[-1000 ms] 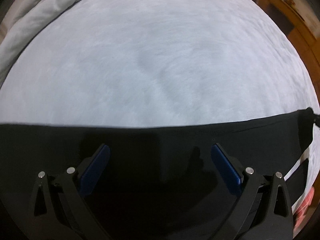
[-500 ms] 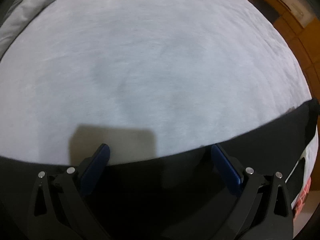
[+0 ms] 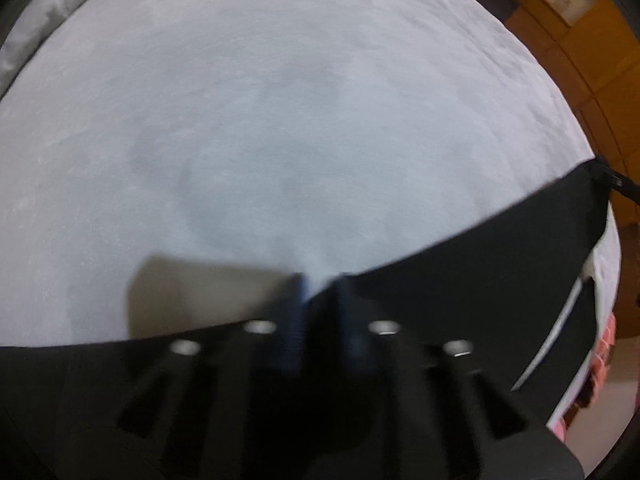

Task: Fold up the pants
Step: 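Lift the hems with both grippers and carry them toward the waistband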

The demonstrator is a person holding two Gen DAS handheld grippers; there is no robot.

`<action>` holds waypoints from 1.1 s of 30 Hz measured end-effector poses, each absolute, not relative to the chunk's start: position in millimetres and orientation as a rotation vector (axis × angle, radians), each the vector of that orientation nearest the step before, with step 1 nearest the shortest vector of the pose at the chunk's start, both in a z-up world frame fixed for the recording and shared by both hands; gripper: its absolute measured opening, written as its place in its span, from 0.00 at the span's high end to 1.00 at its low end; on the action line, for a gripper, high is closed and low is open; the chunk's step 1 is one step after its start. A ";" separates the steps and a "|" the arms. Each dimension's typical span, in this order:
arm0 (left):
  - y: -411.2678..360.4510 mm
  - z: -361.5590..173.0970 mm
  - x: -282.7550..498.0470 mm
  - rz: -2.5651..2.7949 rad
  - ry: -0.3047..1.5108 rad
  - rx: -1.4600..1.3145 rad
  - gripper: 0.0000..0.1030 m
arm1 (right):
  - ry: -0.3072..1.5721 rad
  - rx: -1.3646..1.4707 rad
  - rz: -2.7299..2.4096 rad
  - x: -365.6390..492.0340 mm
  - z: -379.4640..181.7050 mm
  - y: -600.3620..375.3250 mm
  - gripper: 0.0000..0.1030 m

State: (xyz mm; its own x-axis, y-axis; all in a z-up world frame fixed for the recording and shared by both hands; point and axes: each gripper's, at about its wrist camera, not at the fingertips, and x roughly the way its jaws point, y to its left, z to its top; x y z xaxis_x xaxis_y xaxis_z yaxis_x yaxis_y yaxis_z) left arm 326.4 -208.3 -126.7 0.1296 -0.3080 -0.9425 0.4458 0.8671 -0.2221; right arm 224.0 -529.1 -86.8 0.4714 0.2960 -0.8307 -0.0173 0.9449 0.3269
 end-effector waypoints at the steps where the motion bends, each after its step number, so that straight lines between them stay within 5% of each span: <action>1: -209.1 -124.9 325.4 -0.552 1.327 0.143 0.97 | 1.065 0.291 0.194 223.1 -86.7 -528.5 0.87; 33: -170.1 -59.2 121.8 -0.690 1.186 0.197 1.00 | 0.918 0.303 0.170 113.5 -66.6 -520.4 0.92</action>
State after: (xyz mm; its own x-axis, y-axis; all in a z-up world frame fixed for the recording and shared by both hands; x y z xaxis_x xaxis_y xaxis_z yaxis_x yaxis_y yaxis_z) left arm 121.8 -170.1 -59.2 0.1996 -0.3902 -0.8988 0.5887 0.7811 -0.2084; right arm 113.5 -520.4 -66.6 0.5978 0.2726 -0.7539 -0.0161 0.9443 0.3286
